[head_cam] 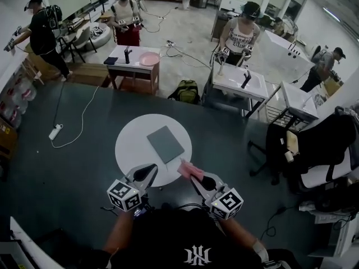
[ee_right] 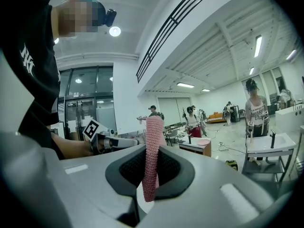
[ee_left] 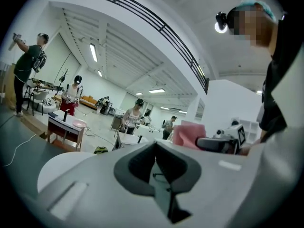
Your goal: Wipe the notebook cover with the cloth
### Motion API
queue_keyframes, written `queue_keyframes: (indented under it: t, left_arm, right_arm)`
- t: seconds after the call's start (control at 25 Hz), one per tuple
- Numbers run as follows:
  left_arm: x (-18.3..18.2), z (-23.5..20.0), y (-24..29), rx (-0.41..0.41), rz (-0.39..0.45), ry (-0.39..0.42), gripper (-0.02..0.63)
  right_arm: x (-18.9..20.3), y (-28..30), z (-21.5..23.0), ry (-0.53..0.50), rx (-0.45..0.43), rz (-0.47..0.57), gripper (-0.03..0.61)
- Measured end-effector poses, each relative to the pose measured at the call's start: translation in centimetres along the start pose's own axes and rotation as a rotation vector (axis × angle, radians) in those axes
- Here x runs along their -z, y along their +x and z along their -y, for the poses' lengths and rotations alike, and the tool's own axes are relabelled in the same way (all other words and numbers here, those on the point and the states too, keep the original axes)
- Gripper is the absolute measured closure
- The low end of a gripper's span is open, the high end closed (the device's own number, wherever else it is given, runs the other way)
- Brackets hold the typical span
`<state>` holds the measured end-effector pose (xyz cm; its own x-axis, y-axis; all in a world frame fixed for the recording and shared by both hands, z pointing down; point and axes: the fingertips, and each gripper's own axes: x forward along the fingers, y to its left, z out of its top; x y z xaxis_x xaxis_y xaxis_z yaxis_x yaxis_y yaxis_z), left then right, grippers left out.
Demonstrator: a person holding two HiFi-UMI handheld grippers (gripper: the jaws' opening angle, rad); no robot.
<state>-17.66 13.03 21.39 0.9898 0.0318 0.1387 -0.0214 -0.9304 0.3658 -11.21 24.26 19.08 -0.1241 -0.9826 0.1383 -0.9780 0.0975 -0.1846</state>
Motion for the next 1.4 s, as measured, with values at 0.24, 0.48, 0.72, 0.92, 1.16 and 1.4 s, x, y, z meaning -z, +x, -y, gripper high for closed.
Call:
queue_keyframes:
  t: [0.24,0.48,0.72,0.92,1.16,1.4]
  left_arm:
    - [-0.1,-3.2,2.2,0.009,-0.007,-0.019,0.609]
    - [0.2,-6.6,3.0,-0.045,-0.001,-0.064,0.611]
    - [0.2,-10.3,3.6,-0.164,0.026,-0.082,0.609]
    - [0.2,-12.1,5.8,-0.283,0.025,-0.103,0.61]
    - [-1.3,-14.6,9.3,-0.426,0.009,-0.109,0.609]
    - [-2.1,-17.1,11.8,-0.586,-0.019,-0.138,0.609]
  right_arm:
    - [0.3,2.8,3.0,-0.003,0.022,-0.031,0.565]
    - [0.5,6.1,5.3,-0.016,-0.028,-0.072,0.565]
    - [0.8,10.7,7.8,-0.037,-0.156,-0.091,0.565]
    - [1.1,13.7,11.4,-0.02,-0.277,-0.108,0.565]
    - [-0.2,17.6,16.2,-0.025,-0.424,-0.119,0.565]
    - [-0.2,20.8,21.4,-0.016,-0.55,-0.178,0.565]
